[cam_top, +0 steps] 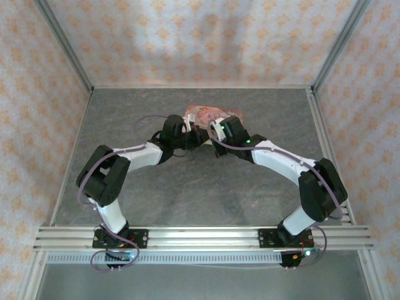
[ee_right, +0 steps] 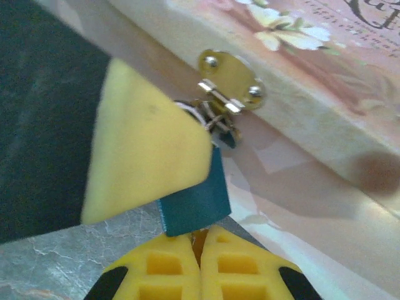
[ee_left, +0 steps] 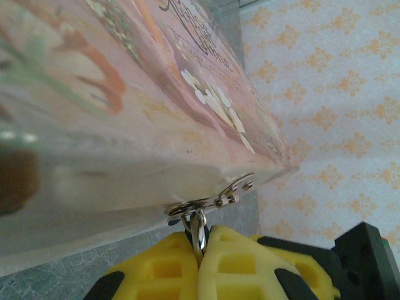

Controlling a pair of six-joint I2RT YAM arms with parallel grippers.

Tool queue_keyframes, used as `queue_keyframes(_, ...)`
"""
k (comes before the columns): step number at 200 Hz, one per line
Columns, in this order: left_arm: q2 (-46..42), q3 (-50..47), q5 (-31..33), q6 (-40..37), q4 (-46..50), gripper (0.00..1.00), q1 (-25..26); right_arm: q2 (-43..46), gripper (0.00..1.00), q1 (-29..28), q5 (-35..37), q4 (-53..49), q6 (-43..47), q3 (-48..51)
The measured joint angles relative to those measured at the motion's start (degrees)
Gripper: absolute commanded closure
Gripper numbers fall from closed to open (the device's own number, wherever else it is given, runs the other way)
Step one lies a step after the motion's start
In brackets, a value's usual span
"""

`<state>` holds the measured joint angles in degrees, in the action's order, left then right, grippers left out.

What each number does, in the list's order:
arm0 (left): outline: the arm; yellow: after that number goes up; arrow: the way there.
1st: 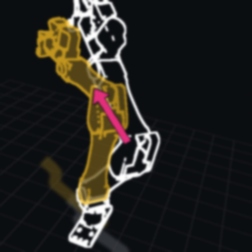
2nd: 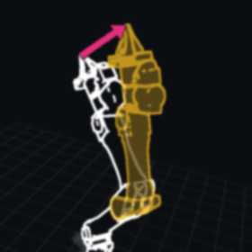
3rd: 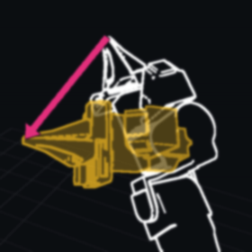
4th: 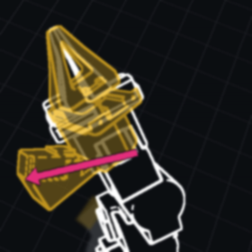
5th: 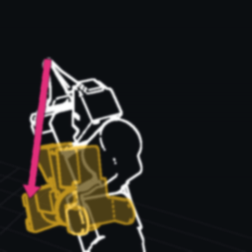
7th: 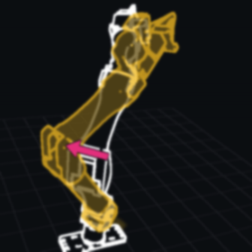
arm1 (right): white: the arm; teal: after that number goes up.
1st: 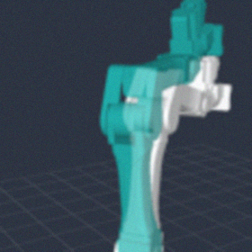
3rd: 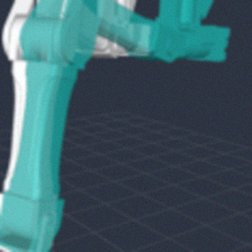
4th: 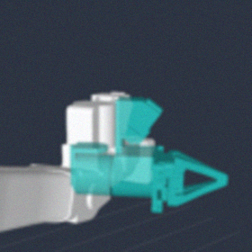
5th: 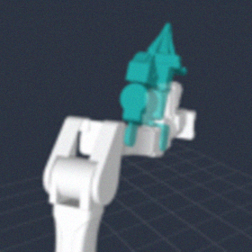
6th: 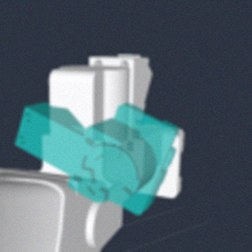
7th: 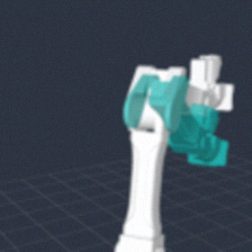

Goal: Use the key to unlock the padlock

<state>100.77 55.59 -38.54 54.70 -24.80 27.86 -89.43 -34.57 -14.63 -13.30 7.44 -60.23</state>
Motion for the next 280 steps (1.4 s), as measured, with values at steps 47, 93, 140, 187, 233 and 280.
queue_keyframes(47,0.0,0.0,-0.2,-0.9,-0.3,1.00,-0.2,-0.9,1.00,6.6,-17.0,1.6,-8.0,0.3)
queue_keyframes(93,0.0,-1.3,-0.2,-1.2,-0.2,1.00,-0.3,-2.4,0.93,7.7,-22.5,4.0,-12.2,2.1)
queue_keyframes(140,0.0,-1.5,-0.2,-2.6,1.7,0.90,-0.1,-2.3,0.73,7.5,-22.4,6.4,-12.9,4.5)
queue_keyframes(187,1.3,-4.1,0.1,-3.4,1.9,0.86,0.3,-1.7,0.66,6.9,-21.0,9.3,-13.7,10.0)
queue_keyframes(233,3.7,-6.3,1.2,-5.1,1.9,0.65,0.3,-1.2,0.66,5.8,-18.3,9.3,-13.9,12.2)
queue_keyframes(280,3.0,-7.6,2.8,-5.6,1.3,0.55,0.6,-0.2,0.65,2.3,-14.5,9.4,-13.2,12.2)
